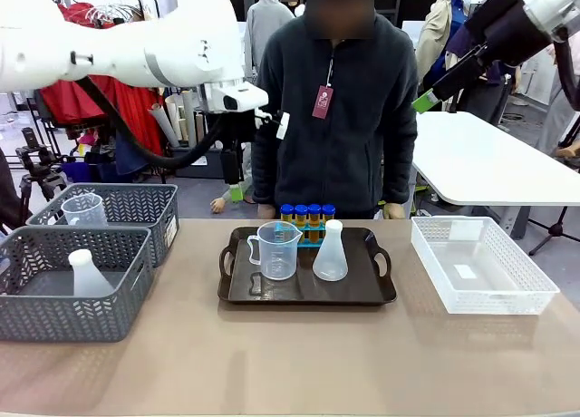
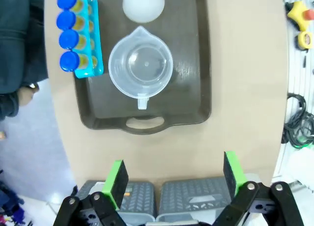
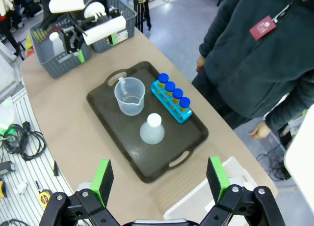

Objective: Prepare the laboratory tools.
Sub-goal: Pick up one Large Measuring Cup and place it on the Handle tray.

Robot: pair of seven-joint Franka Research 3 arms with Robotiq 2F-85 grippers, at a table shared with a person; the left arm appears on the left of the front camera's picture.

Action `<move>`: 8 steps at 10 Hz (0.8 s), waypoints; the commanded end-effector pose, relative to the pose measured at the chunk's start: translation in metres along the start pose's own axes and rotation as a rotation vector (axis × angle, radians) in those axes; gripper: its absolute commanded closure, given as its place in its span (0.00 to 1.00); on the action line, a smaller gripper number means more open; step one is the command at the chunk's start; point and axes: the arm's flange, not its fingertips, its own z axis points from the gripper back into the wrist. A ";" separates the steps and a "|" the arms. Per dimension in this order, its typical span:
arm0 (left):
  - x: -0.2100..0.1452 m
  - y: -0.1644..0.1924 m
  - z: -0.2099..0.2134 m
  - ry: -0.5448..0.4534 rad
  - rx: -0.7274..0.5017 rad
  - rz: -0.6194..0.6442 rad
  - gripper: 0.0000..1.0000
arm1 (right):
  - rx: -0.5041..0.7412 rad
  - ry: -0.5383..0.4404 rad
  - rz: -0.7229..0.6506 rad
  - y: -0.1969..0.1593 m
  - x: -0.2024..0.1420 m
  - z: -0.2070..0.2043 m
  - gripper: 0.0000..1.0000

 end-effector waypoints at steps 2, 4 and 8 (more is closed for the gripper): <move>-0.033 -0.022 0.034 -0.119 -0.001 -0.034 0.00 | 0.000 -0.003 0.001 0.000 0.000 0.001 0.00; -0.044 -0.029 0.058 -0.202 0.011 -0.034 0.00 | 0.000 -0.003 0.001 0.000 0.000 0.001 0.00; -0.069 -0.041 0.109 -0.364 0.106 -0.004 0.00 | 0.000 -0.003 0.001 0.000 0.000 0.001 0.00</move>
